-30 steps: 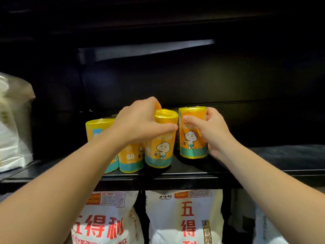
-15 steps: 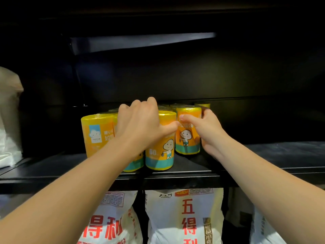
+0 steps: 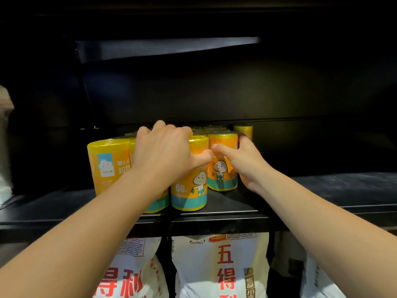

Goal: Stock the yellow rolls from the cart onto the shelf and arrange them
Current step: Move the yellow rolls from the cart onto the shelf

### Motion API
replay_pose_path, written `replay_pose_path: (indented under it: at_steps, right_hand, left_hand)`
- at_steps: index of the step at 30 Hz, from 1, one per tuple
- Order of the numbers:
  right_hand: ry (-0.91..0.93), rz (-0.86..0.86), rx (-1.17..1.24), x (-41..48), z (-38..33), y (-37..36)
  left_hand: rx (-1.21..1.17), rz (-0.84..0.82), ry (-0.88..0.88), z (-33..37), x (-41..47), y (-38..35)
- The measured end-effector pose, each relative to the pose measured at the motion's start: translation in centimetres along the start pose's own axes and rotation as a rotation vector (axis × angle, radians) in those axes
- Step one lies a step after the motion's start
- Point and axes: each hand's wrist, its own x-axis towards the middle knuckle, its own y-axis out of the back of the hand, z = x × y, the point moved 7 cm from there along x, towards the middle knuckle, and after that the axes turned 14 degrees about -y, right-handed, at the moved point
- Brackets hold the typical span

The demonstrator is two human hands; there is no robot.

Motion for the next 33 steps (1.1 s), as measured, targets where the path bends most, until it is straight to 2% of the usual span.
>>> replay_pose_path:
  at_steps: [13, 17, 22, 26, 33]
  right_hand:
    - [0.043, 0.035, -0.179, -0.7, -0.5, 0.6]
    - [0.079, 0.02, -0.285, -1.6, -1.2, 1.1]
    - [0.097, 0.102, -0.326, -2.7, -1.7, 3.0]
    - [0.225, 0.144, -0.336, -4.3, -2.7, 4.0]
    - [0.541, 0.086, -0.34, -9.0, -5.2, 3.0]
  left_hand:
    - [0.006, -0.042, 0.056, 0.3, -0.3, 0.3]
    - [-0.047, -0.014, 0.032, 0.3, -0.4, 0.6]
    - [-0.016, 0.029, 0.025, 0.6, -0.8, 1.1]
    - [-0.048, 0.054, 0.052, 0.9, -1.4, 2.1]
    - [-0.254, 0.32, 0.058, 1.3, -4.1, 5.4]
